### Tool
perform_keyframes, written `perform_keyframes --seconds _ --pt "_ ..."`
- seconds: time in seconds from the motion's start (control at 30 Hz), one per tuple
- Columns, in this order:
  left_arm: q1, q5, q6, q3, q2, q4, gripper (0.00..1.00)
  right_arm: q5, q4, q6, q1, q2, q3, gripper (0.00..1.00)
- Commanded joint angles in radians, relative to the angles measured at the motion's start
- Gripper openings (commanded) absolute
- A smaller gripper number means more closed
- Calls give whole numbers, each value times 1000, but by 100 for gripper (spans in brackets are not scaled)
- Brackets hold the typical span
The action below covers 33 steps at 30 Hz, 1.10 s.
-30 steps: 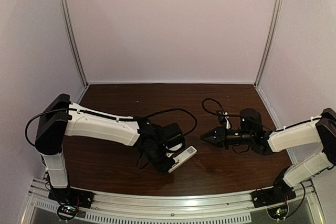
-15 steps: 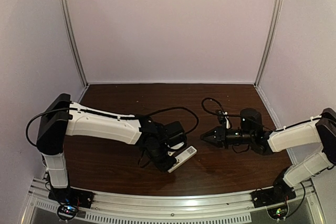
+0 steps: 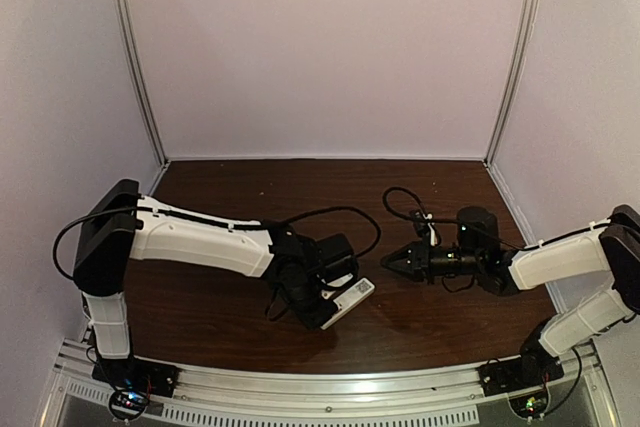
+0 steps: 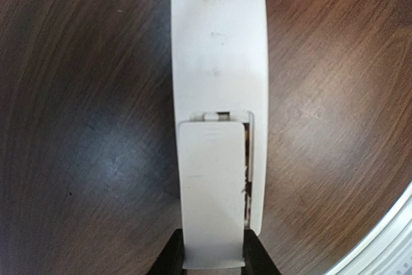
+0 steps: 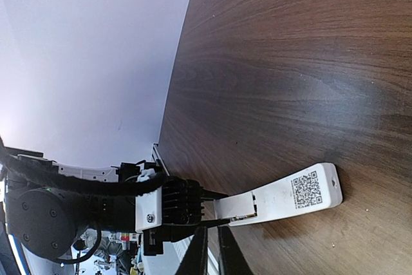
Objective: Load the batteries into the remote control
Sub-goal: Adjust the remote control without the battery cover at the center of the board.
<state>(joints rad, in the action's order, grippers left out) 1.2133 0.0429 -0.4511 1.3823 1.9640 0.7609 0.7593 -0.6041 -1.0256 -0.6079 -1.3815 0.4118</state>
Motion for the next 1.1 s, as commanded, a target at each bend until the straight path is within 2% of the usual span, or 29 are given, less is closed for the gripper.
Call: perform_keyframes --seconds 0.0,0.57,0.73,0.83,0.97,1.07 --pt "7 -6 11 21 22 0 13 6 -27 -1 6 -13 -4 9" --pt "9 -39 -25 20 20 8 15 -6 -1 32 7 -25 0 10" --pt "7 -25 -41 4 2 5 15 -45 142 151 11 -61 77 23" --pt "5 -4 -44 -5 -18 5 15 -55 167 193 15 -97 119 29" --pt "-2 4 -46 -25 -46 -17 15 -57 155 210 25 -166 167 32" --pt "-3 15 -44 -30 -63 -23 14 -56 130 211 26 -234 204 30"
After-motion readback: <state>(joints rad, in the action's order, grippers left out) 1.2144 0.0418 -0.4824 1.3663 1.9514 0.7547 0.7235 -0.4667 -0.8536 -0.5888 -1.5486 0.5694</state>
